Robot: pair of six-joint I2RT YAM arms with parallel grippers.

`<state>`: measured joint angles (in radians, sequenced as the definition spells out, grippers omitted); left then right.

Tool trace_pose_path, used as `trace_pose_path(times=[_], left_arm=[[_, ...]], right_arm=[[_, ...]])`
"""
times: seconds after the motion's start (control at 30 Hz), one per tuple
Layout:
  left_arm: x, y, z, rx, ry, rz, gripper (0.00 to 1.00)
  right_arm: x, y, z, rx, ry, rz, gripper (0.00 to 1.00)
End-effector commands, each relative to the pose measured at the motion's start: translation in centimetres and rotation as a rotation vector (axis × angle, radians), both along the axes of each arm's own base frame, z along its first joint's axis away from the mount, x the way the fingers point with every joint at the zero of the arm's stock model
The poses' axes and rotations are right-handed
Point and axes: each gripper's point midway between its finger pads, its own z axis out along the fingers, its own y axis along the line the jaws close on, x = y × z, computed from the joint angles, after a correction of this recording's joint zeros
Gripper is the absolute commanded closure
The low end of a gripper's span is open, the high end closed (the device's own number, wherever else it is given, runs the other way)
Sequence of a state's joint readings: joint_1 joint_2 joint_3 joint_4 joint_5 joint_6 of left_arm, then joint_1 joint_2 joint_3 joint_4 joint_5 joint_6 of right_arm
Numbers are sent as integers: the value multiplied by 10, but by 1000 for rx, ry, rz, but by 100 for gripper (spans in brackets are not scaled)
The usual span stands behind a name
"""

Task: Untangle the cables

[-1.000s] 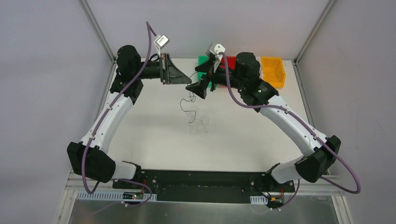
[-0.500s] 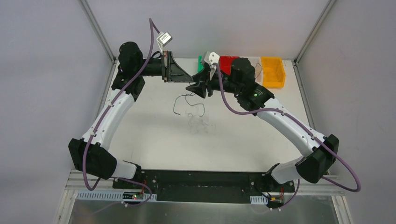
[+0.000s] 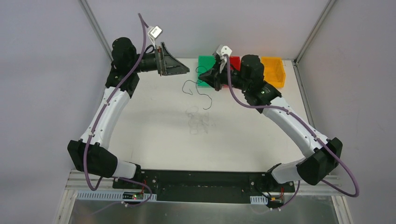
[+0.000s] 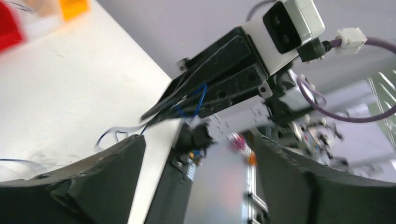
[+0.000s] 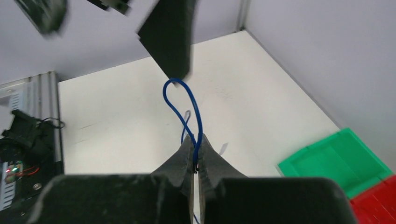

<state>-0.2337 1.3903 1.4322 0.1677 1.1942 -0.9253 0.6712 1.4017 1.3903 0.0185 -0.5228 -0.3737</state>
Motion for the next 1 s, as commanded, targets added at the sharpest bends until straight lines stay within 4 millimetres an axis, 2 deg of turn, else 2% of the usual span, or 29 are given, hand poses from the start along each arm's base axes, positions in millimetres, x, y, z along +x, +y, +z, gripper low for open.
trace_pose_path(times=[0.0, 0.17, 0.33, 0.37, 0.43, 0.53, 0.63, 0.8, 0.97], left_arm=[[46, 38, 7, 84, -120, 285, 2], [69, 58, -20, 189, -160, 436, 1], [85, 64, -46, 251, -133, 483, 1], [87, 64, -50, 258, -131, 482, 1], [93, 64, -55, 269, -123, 479, 1], [99, 63, -66, 287, -107, 471, 1], [104, 63, -78, 314, -88, 463, 1], [113, 66, -94, 356, -66, 458, 1], [124, 72, -104, 387, -49, 468, 1]], right_arm=[[48, -55, 6, 22, 44, -230, 100], [125, -133, -19, -7, 116, -567, 100], [199, -215, -41, -48, 114, -936, 100], [213, -233, -43, -53, 104, -1018, 100], [236, -257, -43, -23, 92, -1109, 100], [266, -276, -55, 26, 110, -1155, 100], [295, -287, -66, 57, 121, -1178, 100], [337, -292, -88, 85, 142, -1181, 100], [372, -288, -117, 125, 185, -1158, 100]])
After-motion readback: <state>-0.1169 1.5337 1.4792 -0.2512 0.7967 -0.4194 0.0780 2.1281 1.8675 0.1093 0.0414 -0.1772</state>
